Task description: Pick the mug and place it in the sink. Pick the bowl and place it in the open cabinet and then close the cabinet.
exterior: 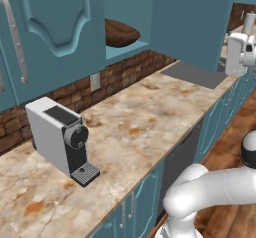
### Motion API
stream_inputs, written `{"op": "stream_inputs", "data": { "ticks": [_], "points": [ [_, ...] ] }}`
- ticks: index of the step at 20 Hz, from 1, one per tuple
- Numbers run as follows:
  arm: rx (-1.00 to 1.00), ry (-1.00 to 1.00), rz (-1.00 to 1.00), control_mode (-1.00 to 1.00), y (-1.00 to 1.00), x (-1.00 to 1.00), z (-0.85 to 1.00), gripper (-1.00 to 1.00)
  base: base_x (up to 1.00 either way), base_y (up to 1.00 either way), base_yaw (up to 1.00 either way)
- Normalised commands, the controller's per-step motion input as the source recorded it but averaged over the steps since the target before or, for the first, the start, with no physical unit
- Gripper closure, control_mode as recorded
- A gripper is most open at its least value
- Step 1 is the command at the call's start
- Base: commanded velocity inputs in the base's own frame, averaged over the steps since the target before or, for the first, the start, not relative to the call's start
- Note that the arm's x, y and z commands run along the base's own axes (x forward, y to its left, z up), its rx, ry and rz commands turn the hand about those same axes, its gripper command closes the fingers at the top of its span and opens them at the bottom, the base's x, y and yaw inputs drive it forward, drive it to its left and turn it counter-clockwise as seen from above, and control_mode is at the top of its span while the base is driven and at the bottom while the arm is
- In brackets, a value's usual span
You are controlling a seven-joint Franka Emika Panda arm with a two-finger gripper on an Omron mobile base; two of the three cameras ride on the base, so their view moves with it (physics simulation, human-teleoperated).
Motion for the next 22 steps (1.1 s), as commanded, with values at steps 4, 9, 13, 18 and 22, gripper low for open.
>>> {"op": "stream_inputs", "data": {
  "ticks": [4,9,13,18,22],
  "points": [
    [0.07,0.01,0.00,-1.00,0.00,0.24,-0.03,-1.00,0.00,0.00,0.00],
    [0.10,0.04,0.00,-1.00,0.02,0.42,-0.15,-1.00,0.00,0.00,0.00],
    [0.11,0.05,0.00,-1.00,0.10,0.51,-0.19,-1.00,0.00,0.00,0.00],
    [0.11,0.03,0.05,-1.00,-0.05,0.43,0.00,-1.00,0.00,0.00,0.00],
    [0.10,0.03,0.06,-1.00,0.03,0.25,0.00,-1.00,0.00,0.00,0.00]
  ]
}}
